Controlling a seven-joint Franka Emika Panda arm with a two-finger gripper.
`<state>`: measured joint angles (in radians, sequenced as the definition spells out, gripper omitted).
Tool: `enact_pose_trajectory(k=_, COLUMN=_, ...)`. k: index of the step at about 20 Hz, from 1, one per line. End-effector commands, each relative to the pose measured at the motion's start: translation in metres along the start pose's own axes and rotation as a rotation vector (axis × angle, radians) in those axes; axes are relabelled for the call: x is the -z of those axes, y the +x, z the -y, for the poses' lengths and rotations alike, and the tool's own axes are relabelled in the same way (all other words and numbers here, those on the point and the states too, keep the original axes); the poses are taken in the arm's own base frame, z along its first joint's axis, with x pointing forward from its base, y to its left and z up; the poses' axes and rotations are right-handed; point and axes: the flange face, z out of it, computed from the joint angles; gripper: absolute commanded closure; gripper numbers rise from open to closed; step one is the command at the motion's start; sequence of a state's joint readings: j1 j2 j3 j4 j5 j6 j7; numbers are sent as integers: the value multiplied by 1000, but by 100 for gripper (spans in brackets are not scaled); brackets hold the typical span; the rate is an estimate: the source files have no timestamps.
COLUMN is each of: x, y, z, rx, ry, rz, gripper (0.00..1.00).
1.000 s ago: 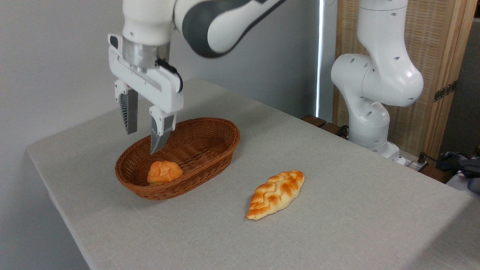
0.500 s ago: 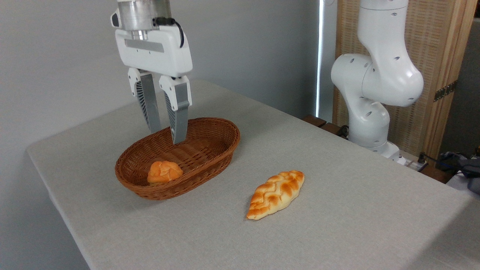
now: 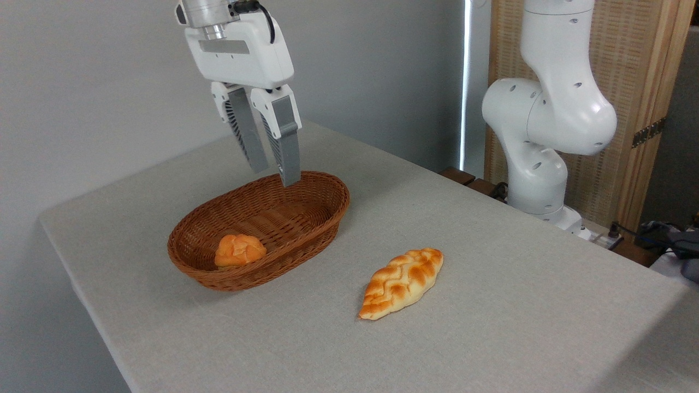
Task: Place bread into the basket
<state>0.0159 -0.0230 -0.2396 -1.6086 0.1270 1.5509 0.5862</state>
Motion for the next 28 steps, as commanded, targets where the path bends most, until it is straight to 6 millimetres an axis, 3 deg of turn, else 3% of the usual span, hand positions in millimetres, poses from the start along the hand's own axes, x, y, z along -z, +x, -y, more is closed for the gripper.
enact_pose_trajectory(k=1, x=17, y=-19, z=23, rx=-4, ry=6, rz=-2, gripper=0)
enact_pose_trajectory(k=6, x=25, y=-59, z=58, rx=109, ry=-106, rz=-117, gripper=0)
enact_pose_trajectory(k=8, x=25, y=-63, z=62, rx=123, ry=-119, rz=-136, gripper=0)
enact_pose_trajectory(k=15, x=14, y=-51, z=58, rx=111, ry=-149, rz=-148, gripper=0)
enact_pose_trajectory(k=17, x=5, y=-40, z=57, rx=107, ry=-152, rz=-138, gripper=0)
enact_pose_trajectory(k=20, x=-2, y=-16, z=38, rx=51, ry=-135, rz=-100, gripper=0)
enact_pose_trajectory(k=28, x=-13, y=-22, z=45, rx=71, ry=-127, rz=-123, gripper=0)
